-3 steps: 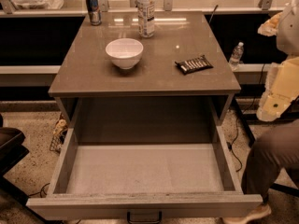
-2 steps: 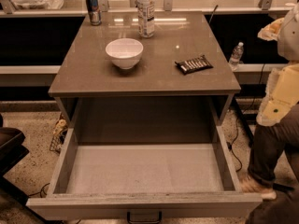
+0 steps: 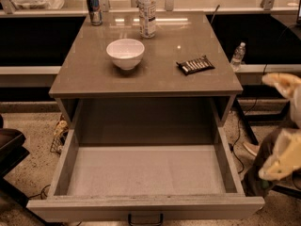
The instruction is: Close top drawer
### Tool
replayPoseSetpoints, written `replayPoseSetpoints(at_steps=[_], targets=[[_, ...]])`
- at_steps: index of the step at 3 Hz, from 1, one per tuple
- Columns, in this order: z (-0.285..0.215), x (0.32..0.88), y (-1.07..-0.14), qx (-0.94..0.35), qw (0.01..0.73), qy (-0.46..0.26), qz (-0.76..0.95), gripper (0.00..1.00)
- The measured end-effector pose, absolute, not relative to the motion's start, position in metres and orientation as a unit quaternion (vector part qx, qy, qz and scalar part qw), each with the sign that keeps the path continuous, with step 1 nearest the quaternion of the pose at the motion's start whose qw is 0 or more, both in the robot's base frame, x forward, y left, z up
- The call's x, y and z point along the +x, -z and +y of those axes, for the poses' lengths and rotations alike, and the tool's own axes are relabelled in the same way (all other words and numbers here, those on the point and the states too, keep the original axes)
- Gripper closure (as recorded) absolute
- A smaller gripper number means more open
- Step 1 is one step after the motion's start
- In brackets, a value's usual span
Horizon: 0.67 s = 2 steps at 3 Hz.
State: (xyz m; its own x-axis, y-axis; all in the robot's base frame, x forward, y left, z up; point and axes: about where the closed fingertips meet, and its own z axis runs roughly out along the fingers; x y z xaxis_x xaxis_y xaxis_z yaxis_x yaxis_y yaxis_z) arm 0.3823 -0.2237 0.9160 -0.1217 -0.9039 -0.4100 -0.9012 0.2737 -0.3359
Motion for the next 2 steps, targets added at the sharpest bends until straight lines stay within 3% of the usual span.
replayPoseSetpoints(at_steps=[1, 2], targets=[[-0.237, 0.352, -0.872, -0.585, 0.31, -0.011, 0.749, 0.25], [-0.243, 0.304, -0.8, -0.557, 0.339, -0.049, 0.756, 0.57]])
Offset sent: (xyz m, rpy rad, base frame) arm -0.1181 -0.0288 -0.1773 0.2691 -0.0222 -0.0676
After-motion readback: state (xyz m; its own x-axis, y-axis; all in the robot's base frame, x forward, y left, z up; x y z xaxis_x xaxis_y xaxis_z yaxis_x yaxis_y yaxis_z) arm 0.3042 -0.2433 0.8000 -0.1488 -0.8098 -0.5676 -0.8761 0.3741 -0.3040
